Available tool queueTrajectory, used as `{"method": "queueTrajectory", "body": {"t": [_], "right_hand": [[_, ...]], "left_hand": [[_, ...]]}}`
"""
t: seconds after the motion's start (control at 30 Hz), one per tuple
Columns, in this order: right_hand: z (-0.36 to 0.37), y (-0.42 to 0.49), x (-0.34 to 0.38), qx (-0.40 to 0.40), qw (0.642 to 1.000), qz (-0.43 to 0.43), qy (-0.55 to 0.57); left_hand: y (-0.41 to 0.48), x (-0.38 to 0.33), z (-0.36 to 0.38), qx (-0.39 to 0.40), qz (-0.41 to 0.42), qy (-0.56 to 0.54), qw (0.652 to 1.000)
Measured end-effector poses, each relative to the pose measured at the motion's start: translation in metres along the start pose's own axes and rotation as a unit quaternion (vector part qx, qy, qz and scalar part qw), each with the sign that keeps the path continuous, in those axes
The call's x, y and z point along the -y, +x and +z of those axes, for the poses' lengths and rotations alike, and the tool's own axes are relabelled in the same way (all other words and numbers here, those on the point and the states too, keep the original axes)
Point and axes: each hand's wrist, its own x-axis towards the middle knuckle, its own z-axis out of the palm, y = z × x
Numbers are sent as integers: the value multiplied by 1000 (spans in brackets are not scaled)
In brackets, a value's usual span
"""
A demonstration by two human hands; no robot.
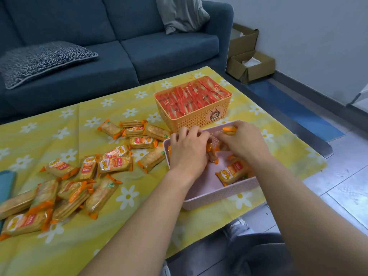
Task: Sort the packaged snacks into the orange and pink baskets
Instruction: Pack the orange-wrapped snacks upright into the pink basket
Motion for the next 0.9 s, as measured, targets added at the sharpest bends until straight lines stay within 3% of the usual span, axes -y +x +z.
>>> {"method": "queueTrajectory", "body": {"t": [0.2, 0.4, 0.47, 0.53, 0.67, 0.83, 0.9], "right_hand": [[-9, 4, 2, 108, 984, 100, 101], [-8, 4, -3, 170, 979, 70, 84], [-9, 7, -7, 132, 990, 36, 29], [-11, 6, -11, 120, 987, -20, -105], [-9, -12, -13, 249, 907, -68, -333], [-15, -15, -10, 242, 893, -94, -368], [-23, -13, -7, 224, 909, -84, -342]], "left_hand": [[1, 1, 2, 2, -1, -13, 1000], [1, -9, -3, 35, 21, -50, 998], [1, -9, -2, 36, 20, -59, 997], [2, -8, -1, 41, 11, -55, 998], [7, -11, -3, 62, 0, -58, 996], [9, -13, -6, 78, -8, -65, 995], [10, -12, -6, 76, -11, -69, 995]]}}
